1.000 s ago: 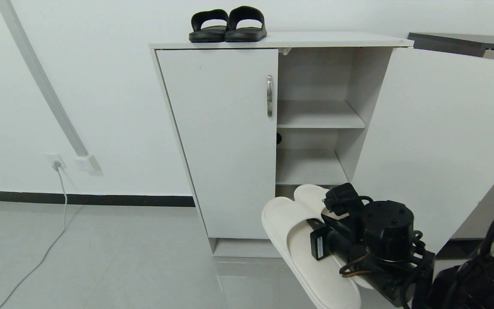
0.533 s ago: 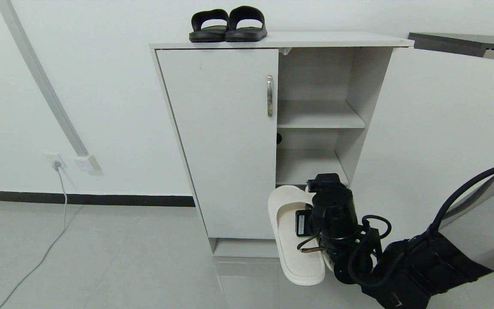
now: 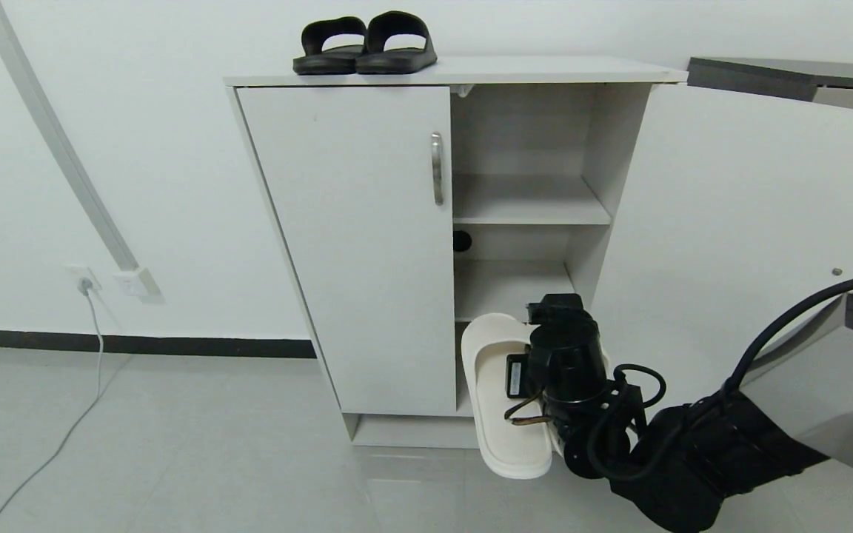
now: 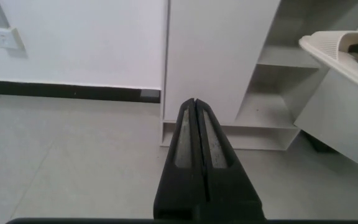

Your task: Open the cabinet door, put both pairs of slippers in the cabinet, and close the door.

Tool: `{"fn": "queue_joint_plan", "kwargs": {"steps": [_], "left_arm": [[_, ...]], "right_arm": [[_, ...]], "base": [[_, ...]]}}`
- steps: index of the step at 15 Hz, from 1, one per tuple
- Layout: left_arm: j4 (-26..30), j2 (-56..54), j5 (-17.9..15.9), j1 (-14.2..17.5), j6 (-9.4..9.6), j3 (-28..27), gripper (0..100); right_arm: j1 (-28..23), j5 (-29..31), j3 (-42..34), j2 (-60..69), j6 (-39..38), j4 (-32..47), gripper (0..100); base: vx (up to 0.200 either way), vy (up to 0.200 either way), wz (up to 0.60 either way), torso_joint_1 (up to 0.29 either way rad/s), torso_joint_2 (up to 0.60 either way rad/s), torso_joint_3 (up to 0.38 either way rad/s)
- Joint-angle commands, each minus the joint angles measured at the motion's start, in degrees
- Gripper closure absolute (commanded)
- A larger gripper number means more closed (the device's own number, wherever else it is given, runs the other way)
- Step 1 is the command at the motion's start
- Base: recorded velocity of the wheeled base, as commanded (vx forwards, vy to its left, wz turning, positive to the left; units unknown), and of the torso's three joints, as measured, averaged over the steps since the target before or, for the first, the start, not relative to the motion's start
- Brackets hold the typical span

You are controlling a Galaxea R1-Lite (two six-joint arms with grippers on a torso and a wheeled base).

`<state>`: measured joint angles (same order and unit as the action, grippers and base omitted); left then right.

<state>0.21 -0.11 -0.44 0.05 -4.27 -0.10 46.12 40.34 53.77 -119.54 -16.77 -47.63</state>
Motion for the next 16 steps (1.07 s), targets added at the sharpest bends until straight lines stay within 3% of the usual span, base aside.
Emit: {"fn": "queue_joint_plan", "kwargs": {"steps": [1, 16], "left_arm": [[0.0, 0.1, 0.0, 0.0, -0.04, 0.0, 100], [0.0, 0.2, 0.0, 0.0, -0.13, 0.0, 100]], "right_arm": [[-0.2, 0.0, -0.2, -0.8, 0.0, -0.1, 100], [-0.5, -0.4, 1.4, -5.8, 1.4, -2.9, 100]], "base": [[0.000, 0.000, 0.00, 0.000, 0.00, 0.000], [0.000, 0.000, 0.00, 0.000, 0.00, 0.000]]}}
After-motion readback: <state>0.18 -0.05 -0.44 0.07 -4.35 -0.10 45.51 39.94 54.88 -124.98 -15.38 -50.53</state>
